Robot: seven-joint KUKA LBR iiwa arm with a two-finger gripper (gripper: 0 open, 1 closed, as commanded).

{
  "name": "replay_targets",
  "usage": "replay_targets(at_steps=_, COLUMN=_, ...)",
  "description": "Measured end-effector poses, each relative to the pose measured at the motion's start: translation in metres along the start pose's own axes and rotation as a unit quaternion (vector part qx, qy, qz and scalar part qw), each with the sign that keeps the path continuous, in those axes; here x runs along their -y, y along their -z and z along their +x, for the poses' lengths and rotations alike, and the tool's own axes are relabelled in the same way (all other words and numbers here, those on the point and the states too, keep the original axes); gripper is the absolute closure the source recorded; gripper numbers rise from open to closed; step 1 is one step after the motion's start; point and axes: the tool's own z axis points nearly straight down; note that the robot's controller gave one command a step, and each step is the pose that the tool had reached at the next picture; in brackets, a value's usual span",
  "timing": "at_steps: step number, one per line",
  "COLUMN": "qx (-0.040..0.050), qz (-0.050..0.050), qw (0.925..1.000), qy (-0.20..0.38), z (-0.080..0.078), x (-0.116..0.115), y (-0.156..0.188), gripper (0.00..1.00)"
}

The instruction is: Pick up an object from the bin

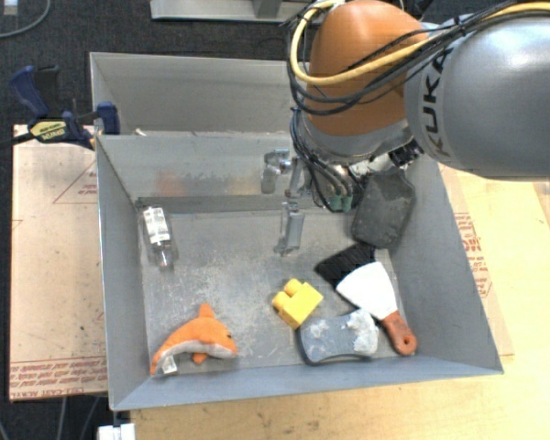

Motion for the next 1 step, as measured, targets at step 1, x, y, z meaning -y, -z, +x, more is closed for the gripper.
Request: replay_targets(at_steps=1, qx=0.0035, qz=0.000, qw=1.0000, qy=-0.002, z=-0.0008, x=0.0010, y=0.0051, gripper=1.00)
